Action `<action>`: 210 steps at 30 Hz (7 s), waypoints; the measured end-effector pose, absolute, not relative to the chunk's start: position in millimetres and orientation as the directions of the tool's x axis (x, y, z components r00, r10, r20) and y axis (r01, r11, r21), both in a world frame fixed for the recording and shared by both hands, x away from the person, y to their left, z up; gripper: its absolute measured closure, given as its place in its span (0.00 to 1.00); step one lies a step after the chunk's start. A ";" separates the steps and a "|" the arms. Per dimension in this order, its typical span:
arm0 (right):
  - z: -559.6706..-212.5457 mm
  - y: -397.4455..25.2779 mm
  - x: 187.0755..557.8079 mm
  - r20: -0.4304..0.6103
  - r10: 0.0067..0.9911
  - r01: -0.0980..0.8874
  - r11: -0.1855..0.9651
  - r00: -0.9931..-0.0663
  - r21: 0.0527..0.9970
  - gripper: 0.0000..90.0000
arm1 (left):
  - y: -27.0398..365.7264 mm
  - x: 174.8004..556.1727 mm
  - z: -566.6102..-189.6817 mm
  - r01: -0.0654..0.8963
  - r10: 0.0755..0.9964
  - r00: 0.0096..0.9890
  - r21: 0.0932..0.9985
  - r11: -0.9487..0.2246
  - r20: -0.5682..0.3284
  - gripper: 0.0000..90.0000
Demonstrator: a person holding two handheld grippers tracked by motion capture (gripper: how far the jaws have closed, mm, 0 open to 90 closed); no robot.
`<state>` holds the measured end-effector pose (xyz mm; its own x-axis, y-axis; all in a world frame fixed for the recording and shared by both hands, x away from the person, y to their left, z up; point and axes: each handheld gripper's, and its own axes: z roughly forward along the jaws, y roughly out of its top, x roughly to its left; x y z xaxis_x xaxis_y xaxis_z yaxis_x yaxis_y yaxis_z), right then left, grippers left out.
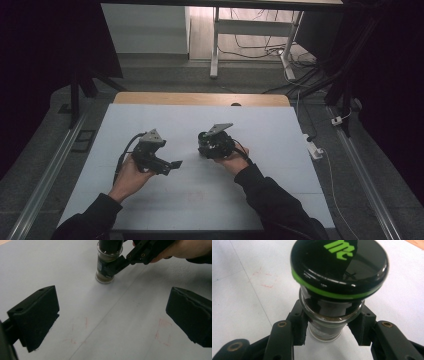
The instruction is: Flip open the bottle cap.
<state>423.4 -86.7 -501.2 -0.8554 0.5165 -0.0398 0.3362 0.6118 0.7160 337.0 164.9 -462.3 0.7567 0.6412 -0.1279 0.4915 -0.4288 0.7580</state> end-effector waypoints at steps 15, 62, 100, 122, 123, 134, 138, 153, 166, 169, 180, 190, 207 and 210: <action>-501.4 -86.7 423.2 -0.037 0.519 0.338 0.608 -0.854 0.718 0.59 | 131.3 368.3 -466.5 0.453 0.608 0.788 0.761 -0.465 -0.097 0.00; -501.2 -87.0 423.7 -0.036 0.515 0.337 0.611 -0.857 0.716 0.59 | 99.3 384.2 -466.1 0.393 0.528 0.845 0.770 -0.503 -0.086 0.99; -501.7 -87.1 423.6 -0.040 0.513 0.332 0.611 -0.857 0.719 0.59 | 106.0 400.9 -447.3 0.420 0.589 0.804 0.779 -0.466 -0.081 0.99; -501.7 -87.5 423.4 -0.051 0.508 0.322 0.616 -0.860 0.719 0.59 | 114.0 414.5 -440.3 0.444 0.620 0.781 0.765 -0.467 -0.075 0.94; -501.7 -87.5 423.4 -0.051 0.508 0.322 0.616 -0.860 0.719 0.59 | 114.7 413.3 -439.4 0.446 0.619 0.781 0.766 -0.464 -0.080 0.94; -501.9 -87.3 423.2 -0.045 0.511 0.326 0.612 -0.858 0.721 0.59 | 127.7 390.9 -431.9 0.431 0.595 0.800 0.766 -0.477 -0.079 0.53; -502.0 -87.5 423.1 -0.047 0.510 0.325 0.613 -0.859 0.721 0.59 | 133.9 379.1 -432.0 0.437 0.577 0.809 0.770 -0.466 -0.110 0.38; -501.8 -87.3 422.7 -0.053 0.511 0.322 0.615 -0.858 0.720 0.59 | 157.2 337.7 -437.4 0.471 0.594 0.791 0.763 -0.442 -0.144 0.07; -499.9 -91.6 422.5 -0.006 0.528 0.369 0.603 -0.849 0.707 0.45 | 176.8 306.9 -443.6 0.479 0.610 0.779 0.766 -0.430 -0.144 0.00; -498.2 -93.3 420.9 0.020 0.534 0.391 0.593 -0.845 0.704 0.39 | 181.2 300.3 -444.4 0.483 0.618 0.773 0.767 -0.423 -0.146 0.00; -488.3 -105.4 408.0 0.062 0.550 0.425 0.563 -0.833 0.709 0.24 | 203.4 274.0 -448.0 0.496 0.641 0.751 0.774 -0.393 -0.156 0.00; -475.9 -124.0 380.5 0.099 0.522 0.429 0.562 -0.847 0.707 0.11 | 225.9 248.2 -454.7 0.517 0.672 0.719 0.781 -0.351 -0.174 0.00; -454.1 -169.3 324.6 0.107 0.514 0.414 0.532 -0.851 0.739 0.00 | 265.8 206.3 -468.6 0.578 0.729 0.643 0.773 -0.261 -0.235 0.00; -451.4 -184.3 316.0 0.097 0.539 0.420 0.518 -0.836 0.746 0.00 | 270.7 200.6 -470.1 0.583 0.739 0.631 0.773 -0.250 -0.237 0.00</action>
<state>316.0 -184.3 -451.4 -0.8365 0.5394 0.0968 0.4199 0.5175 0.7455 200.6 270.7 -470.1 0.6307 0.7390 -0.2366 0.5832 -0.2503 0.7728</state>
